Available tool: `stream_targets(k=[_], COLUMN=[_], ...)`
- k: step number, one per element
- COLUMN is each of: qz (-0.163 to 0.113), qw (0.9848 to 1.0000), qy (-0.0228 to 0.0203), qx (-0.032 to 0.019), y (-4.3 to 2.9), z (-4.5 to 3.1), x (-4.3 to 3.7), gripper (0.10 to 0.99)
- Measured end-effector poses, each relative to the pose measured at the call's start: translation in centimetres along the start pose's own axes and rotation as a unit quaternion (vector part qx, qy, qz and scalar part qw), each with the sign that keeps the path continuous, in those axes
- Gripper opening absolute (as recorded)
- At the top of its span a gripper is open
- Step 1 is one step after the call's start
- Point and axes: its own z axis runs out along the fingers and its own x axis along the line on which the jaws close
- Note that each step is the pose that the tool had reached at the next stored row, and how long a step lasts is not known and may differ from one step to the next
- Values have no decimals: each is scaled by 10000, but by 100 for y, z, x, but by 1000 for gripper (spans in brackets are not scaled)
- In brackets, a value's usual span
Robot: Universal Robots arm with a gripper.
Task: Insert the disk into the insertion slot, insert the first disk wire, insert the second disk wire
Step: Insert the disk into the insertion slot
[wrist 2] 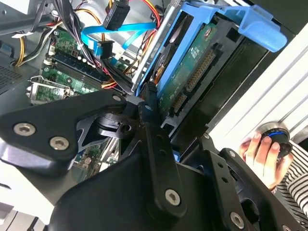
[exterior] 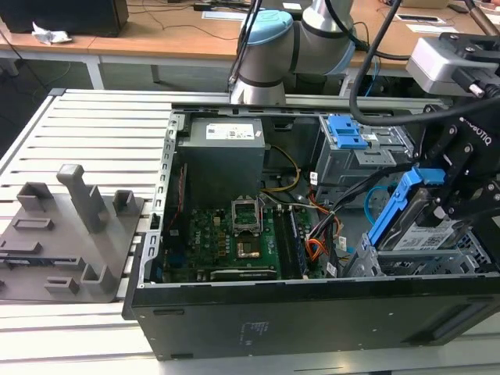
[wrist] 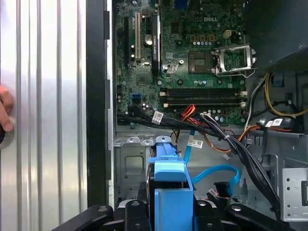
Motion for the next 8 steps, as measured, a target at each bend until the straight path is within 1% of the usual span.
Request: stream_targets(k=[3,6,7,8], qz=[0,0,0,0], qw=[10000,10000,10000,10000], qy=[1,4,2,1], qx=[0,-1,0,0], y=[-2,-1,-2,-2], z=[39,42,43,45], x=[0,1,0,0], gripper=[361,361,373,435])
